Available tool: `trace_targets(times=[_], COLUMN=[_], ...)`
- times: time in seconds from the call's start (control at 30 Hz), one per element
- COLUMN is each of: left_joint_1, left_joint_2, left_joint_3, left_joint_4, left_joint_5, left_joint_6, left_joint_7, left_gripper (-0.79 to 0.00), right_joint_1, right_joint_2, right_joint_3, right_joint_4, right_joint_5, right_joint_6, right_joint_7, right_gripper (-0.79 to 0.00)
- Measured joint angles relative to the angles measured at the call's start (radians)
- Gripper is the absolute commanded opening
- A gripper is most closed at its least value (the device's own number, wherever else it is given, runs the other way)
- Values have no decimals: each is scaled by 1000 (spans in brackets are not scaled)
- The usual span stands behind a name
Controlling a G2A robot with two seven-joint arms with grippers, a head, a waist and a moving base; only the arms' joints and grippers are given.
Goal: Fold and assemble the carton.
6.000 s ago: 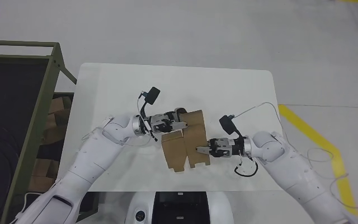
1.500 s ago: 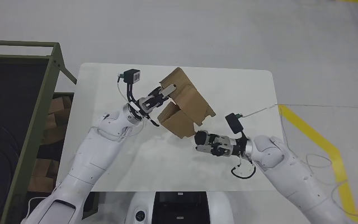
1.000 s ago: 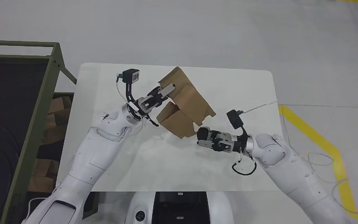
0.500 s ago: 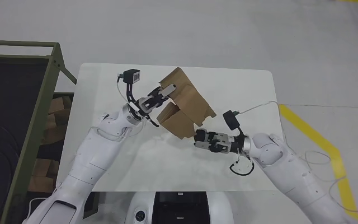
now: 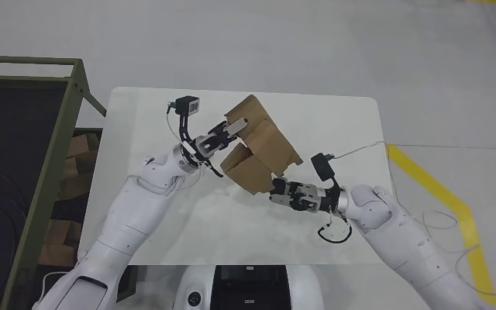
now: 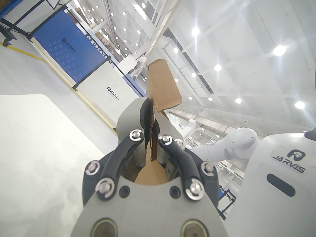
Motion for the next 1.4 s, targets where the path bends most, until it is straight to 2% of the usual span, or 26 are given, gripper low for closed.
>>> trace_targets(times=[0.07,0.17,0.4,0.57,1.1,1.23,1.4], left_joint_1=[-1,-2,-2,-3,-3,-4,-6], left_joint_2=[0,0,-2,-4,-9,-10,-11], left_joint_3=[-2,-3,-3,-2,1,3,2], left_joint_4=[3,5,9,13,17,19,21], left_joint_5=[-11,-19,-30,-32,-47,-48,-48], left_joint_6=[-1,-1,-6,-6,-11,-11,-9], left_joint_7=[-10,-20,-31,-36,-61,-65,-69], left_gripper=[-785,-785,-785,-785,-785,-785,-785], right_joint_1=[-2,-4,-1,3,2,0,1], right_joint_2=[-1,-2,-6,-9,-14,-14,-14], right_joint_3=[0,0,-4,-8,-7,-6,-7], right_joint_4=[-1,-4,-2,2,5,5,2], right_joint_5=[-7,-16,-26,-26,-27,-27,-20], right_joint_6=[-4,-8,-1,0,-11,-14,-14], right_joint_7=[-3,-6,-13,-13,-22,-21,-12], right_gripper=[-523,-594,-613,-674,-705,-785,-785])
